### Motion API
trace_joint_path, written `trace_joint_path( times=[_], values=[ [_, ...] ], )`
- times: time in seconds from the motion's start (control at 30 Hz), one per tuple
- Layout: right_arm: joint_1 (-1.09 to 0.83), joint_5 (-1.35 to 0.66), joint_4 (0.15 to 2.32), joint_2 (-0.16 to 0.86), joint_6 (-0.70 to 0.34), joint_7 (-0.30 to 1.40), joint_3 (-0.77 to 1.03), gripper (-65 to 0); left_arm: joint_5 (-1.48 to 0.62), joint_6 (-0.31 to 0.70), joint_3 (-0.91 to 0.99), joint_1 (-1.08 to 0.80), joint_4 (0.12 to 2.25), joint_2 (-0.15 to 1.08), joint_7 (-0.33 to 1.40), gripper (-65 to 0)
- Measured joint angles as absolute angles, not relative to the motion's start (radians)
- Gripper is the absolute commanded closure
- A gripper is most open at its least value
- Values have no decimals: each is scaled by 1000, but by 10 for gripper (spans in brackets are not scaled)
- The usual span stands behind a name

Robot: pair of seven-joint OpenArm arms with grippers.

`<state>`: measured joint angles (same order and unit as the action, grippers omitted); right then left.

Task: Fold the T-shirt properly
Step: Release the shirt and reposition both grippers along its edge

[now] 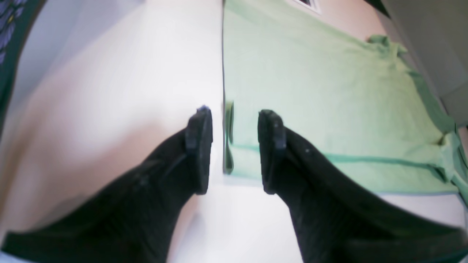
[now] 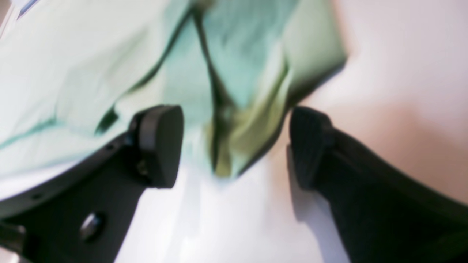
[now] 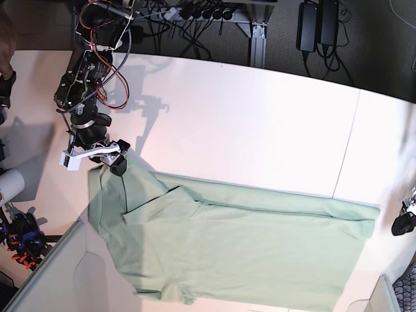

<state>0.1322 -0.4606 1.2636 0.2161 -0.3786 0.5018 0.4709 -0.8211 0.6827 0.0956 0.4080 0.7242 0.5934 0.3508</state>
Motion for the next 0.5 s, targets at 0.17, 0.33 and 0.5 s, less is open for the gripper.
trace_joint_path(
  times=[0.17,0.33,0.5],
  values=[
    [99,-467,1287,216,-386,501,463,-441,-820,682,96,371,732,593,351,-244],
    [100,-467,1293,219,-386,499,450,-441,-821,682,96,371,733,593,351,-244],
    [100,-393,1293,219,-399,469,373,-440,-822,682,96,368,733,593,350,-244]
  ],
)
